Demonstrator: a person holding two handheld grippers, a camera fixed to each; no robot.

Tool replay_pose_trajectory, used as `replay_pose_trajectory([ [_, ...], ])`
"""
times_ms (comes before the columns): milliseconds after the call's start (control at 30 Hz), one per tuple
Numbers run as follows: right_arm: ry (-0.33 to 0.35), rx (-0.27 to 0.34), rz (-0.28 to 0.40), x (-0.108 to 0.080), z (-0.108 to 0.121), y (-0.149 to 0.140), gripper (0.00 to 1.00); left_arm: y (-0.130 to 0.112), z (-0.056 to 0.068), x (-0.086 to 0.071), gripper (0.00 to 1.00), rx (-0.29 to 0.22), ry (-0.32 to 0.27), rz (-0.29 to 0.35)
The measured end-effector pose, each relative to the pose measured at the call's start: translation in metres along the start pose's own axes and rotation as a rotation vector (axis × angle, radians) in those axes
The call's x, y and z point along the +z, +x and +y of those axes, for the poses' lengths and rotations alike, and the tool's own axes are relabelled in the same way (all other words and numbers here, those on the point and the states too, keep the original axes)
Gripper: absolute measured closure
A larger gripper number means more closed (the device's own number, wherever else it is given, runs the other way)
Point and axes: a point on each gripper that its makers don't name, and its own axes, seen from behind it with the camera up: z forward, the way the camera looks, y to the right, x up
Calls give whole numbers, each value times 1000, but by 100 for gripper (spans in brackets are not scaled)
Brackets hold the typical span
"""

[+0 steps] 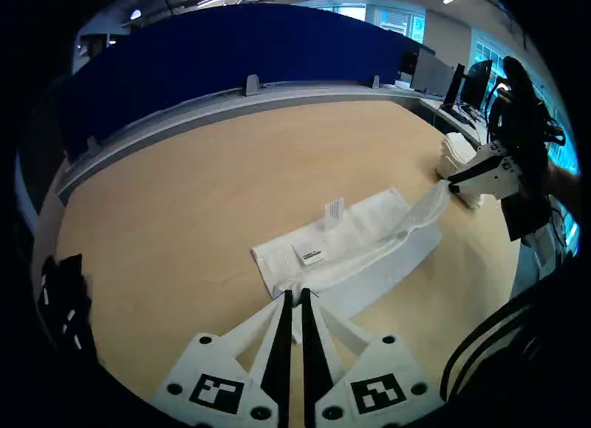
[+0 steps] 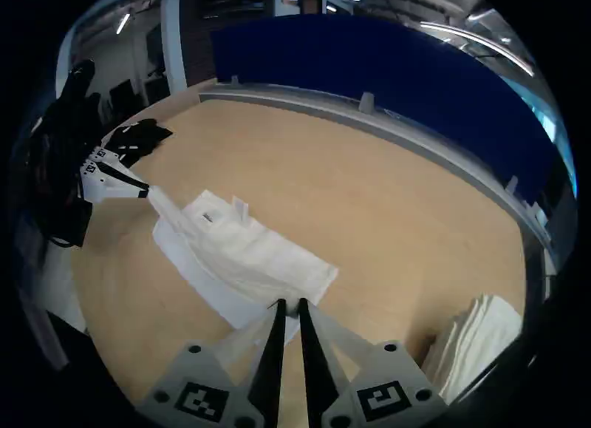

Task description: Fold towel

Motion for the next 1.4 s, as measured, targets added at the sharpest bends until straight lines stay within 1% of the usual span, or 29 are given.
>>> replay_pose_trajectory([
  [200, -6, 34, -21, 23, 9, -6, 87, -5, -6, 20, 92, 4, 5, -24],
  [367, -30, 61, -16, 39, 16, -8, 87, -6, -13, 37, 92, 1, 13, -39],
  [500, -43, 73, -9, 47, 17, -9, 86, -7, -19, 50, 92, -1, 26, -42],
  [667, -58, 89, -12, 55, 19, -15, 85, -7, -25, 60, 91, 0, 44, -42],
  [833, -88, 85, -20, 62, 23, -19, 80, -10, -26, 67, 88, 21, 57, -51],
  [1000, -117, 68, -31, 69, 26, -22, 65, -11, -29, 70, 85, 46, 75, -57],
  [1033, -121, 67, -32, 70, 26, -23, 61, -11, -29, 71, 84, 47, 78, -60],
  [1133, -142, 72, -28, 72, 29, -21, 42, -9, -33, 72, 79, 48, 90, -57],
  [1167, -150, 75, -26, 73, 30, -20, 38, -8, -34, 72, 78, 47, 95, -54],
  [1400, -204, 88, 5, 75, 43, -8, 32, 2, -47, 72, 72, 39, 136, -32],
])
